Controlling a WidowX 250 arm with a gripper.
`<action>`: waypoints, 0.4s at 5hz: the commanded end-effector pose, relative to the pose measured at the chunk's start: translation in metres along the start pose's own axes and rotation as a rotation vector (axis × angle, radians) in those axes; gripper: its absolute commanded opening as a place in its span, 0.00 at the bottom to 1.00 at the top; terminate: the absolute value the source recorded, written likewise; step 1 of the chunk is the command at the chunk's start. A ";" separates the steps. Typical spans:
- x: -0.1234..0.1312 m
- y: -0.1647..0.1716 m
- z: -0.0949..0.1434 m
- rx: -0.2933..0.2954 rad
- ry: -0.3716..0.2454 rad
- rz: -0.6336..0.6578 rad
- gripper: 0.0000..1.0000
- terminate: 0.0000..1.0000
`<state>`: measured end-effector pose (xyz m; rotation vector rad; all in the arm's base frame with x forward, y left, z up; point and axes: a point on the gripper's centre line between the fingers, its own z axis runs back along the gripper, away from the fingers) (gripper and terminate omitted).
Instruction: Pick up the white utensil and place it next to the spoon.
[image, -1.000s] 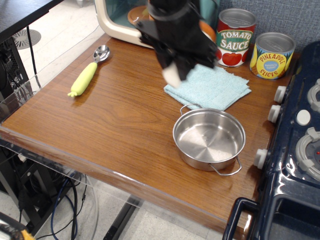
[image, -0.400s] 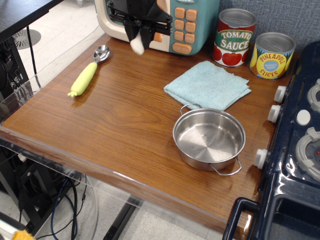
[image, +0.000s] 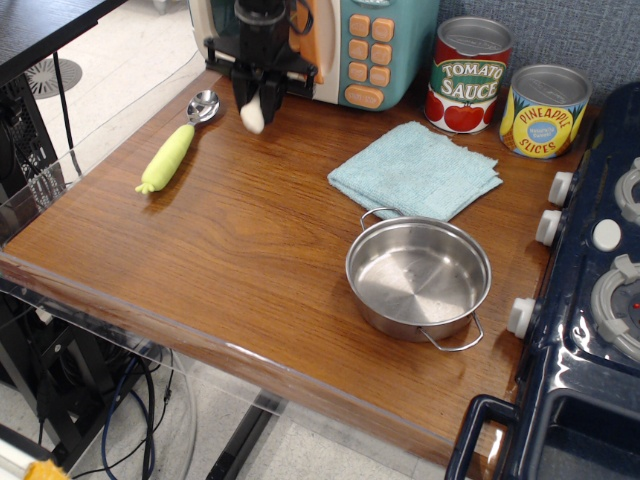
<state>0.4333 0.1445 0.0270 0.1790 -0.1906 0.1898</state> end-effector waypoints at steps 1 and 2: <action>-0.015 0.017 0.012 0.026 0.023 0.044 1.00 0.00; -0.017 0.017 0.014 0.023 0.021 0.063 1.00 0.00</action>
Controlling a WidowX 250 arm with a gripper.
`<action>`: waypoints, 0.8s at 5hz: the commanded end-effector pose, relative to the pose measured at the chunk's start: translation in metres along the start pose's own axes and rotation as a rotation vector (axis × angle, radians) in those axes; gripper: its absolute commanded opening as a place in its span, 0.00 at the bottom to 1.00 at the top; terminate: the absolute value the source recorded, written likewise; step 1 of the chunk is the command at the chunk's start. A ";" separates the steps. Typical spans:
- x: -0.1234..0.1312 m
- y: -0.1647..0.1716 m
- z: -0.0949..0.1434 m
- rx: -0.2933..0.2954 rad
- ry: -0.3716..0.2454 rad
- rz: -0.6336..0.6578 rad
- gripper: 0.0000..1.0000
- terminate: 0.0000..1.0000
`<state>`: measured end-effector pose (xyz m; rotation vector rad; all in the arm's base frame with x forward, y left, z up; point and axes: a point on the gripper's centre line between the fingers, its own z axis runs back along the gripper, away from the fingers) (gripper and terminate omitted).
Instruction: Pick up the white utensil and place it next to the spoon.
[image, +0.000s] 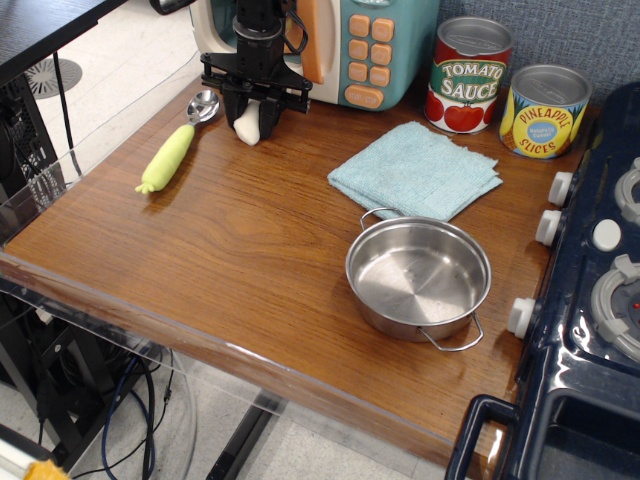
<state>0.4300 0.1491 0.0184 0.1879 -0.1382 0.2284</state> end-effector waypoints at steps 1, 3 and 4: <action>-0.015 0.013 0.029 -0.002 -0.044 0.045 1.00 0.00; -0.009 0.017 0.059 -0.037 -0.116 0.077 1.00 0.00; -0.009 0.024 0.099 -0.078 -0.217 0.113 1.00 0.00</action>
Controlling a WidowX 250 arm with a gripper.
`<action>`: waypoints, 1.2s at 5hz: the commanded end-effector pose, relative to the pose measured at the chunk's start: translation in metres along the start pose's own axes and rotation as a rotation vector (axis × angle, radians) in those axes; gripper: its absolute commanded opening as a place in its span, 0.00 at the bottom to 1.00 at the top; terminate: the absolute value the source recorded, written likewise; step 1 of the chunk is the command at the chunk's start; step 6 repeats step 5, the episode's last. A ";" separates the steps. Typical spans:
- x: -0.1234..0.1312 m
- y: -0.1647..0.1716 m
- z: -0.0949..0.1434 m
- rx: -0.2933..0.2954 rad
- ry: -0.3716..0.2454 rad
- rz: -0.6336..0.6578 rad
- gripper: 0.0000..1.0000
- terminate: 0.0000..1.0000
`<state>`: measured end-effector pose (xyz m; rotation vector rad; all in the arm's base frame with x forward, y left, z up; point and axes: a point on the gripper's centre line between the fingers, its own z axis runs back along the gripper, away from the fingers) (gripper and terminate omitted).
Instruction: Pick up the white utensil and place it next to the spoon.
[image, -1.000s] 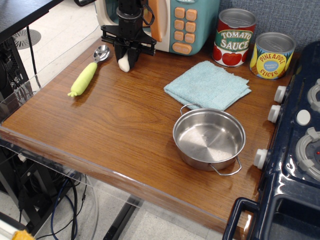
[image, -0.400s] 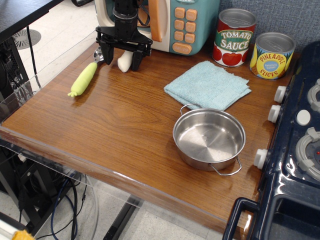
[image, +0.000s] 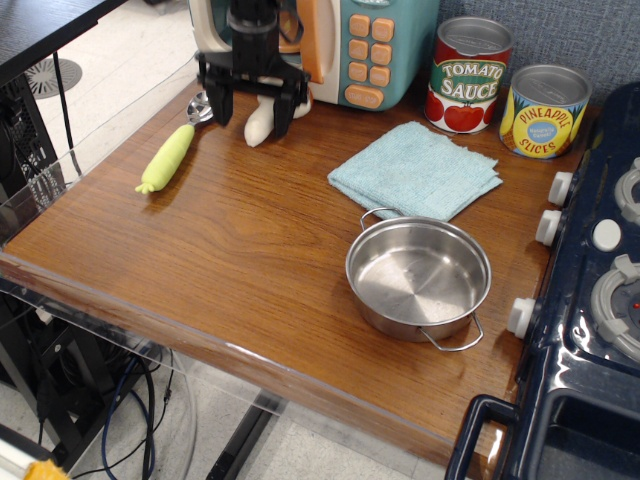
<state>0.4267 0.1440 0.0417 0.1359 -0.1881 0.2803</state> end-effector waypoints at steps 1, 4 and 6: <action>-0.012 0.029 0.107 -0.045 -0.272 0.078 1.00 0.00; -0.012 0.029 0.107 -0.045 -0.272 0.078 1.00 0.00; -0.012 0.029 0.107 -0.045 -0.272 0.078 1.00 1.00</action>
